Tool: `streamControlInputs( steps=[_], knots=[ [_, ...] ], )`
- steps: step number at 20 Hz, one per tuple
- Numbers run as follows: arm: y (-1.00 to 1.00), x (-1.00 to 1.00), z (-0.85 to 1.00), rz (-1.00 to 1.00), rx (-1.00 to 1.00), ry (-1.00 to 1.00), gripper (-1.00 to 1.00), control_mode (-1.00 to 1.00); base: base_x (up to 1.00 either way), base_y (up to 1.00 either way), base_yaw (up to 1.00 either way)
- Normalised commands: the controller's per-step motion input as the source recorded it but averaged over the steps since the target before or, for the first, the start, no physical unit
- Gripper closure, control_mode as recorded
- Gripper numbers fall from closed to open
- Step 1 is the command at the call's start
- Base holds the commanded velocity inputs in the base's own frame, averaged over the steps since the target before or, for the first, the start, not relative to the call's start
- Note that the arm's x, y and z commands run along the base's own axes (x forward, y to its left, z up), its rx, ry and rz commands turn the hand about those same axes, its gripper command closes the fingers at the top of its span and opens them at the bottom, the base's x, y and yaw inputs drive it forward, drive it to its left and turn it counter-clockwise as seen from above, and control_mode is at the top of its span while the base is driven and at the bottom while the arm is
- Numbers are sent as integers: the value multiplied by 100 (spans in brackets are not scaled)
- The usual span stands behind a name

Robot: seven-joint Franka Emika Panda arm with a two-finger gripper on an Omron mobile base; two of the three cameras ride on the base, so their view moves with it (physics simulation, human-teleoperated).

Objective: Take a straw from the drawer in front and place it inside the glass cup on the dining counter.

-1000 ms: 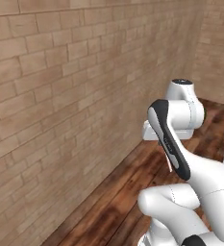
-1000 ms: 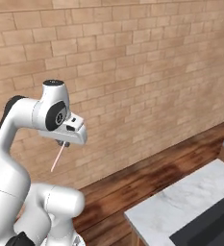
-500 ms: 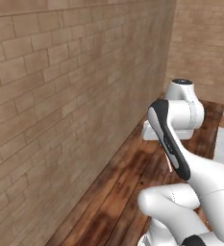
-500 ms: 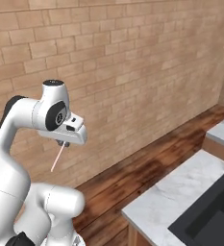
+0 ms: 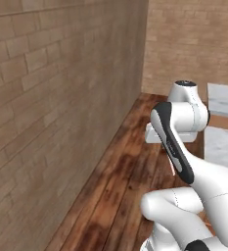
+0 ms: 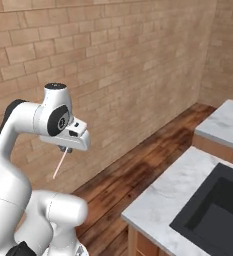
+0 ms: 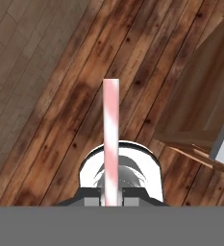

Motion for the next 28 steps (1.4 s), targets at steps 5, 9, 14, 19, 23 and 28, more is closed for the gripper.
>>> streamControlInputs(
  steps=[5, 9, 14, 19, 23, 28],
  knots=[
    [0, 0, 0, 0, 0, 0, 100, 100, 35, 16, -28],
    [0, 0, 0, 0, 0, 0, 100, 100, 37, 22, -28],
    [0, 0, 0, 0, 0, 0, 100, 100, 43, 29, -28],
    [0, 0, 0, 0, 0, 0, 100, 100, 49, 31, -27],
    [0, 0, 0, 0, 0, 0, 100, 100, 51, 30, -26],
    [0, 0, 0, 0, 0, 0, 100, 100, 55, 28, -26]
  ],
)
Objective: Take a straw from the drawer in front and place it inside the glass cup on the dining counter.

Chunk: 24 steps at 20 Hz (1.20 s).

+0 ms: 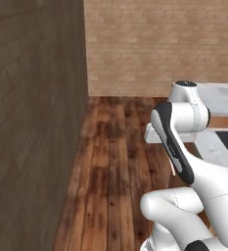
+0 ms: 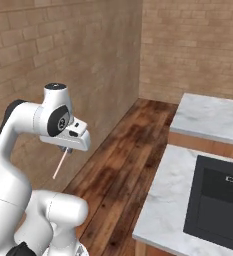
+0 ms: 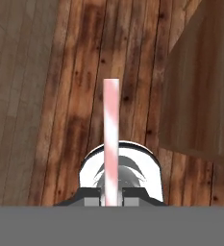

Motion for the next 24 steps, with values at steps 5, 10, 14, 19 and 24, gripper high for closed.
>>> streamControlInputs(
  steps=[5, 10, 14, 19, 24],
  knots=[
    [0, 0, 0, 0, 0, 0, 100, 100, 63, 32, -24],
    [0, 0, 0, 0, 0, 0, 100, 100, 66, 34, -22],
    [0, 0, 0, 0, 0, 0, 100, 100, 72, 34, -22],
    [0, 0, 0, 0, 0, 0, 100, 100, 75, 25, -22],
    [0, 0, 0, 0, 0, 0, 100, 100, 76, 27, -21]
  ],
)
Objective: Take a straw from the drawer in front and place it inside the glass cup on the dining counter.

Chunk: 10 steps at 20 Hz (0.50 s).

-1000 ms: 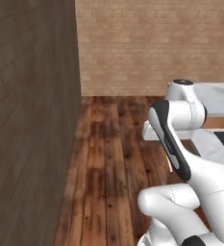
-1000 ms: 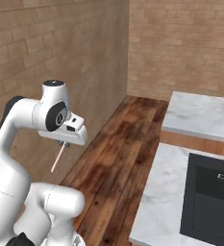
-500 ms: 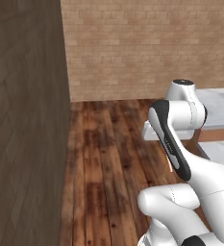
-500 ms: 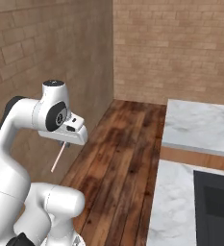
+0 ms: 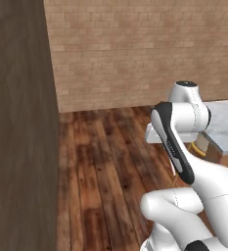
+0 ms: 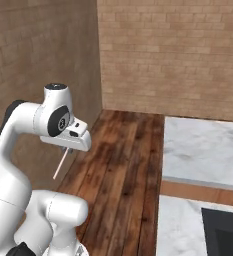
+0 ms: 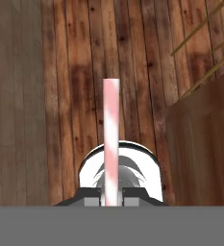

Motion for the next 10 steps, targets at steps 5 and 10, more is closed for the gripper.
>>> streamControlInputs(
  steps=[5, 10],
  knots=[
    [0, 0, 0, 0, 0, 0, 100, 100, 75, 29, -21],
    [0, 0, 0, 0, 0, 0, 100, 100, 76, 35, -21]
  ],
)
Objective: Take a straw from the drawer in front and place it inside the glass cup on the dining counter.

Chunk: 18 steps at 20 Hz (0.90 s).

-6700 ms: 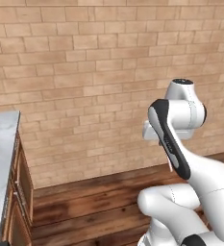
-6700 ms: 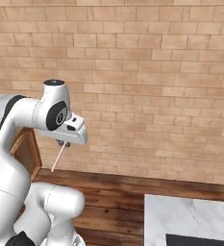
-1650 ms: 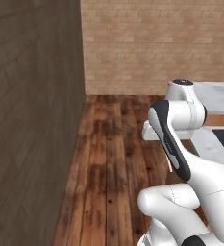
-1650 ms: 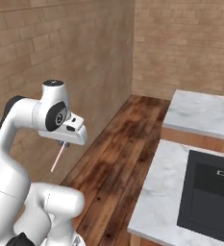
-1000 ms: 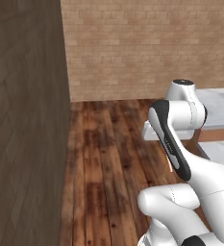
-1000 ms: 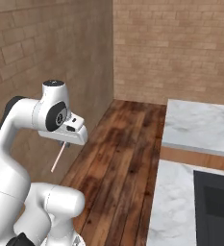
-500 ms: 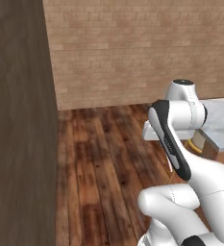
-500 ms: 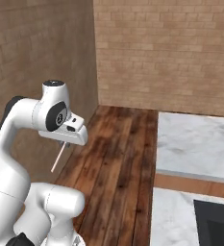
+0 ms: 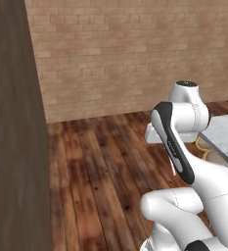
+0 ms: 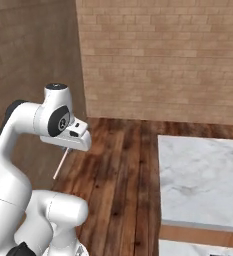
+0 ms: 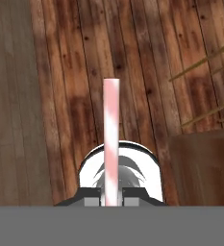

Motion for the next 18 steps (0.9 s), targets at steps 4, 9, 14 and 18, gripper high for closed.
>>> streamControlInputs(
  steps=[4, 9, 14, 18],
  knots=[
    [0, 0, 0, 0, 0, 0, 100, 100, 77, 43, -23],
    [0, 0, 0, 0, 0, 0, 100, 100, 77, 54, -27],
    [0, 0, 0, 0, 0, 0, 100, 100, 73, 49, -28],
    [0, 0, 0, 0, 0, 0, 100, 100, 71, 46, -28]
  ],
)
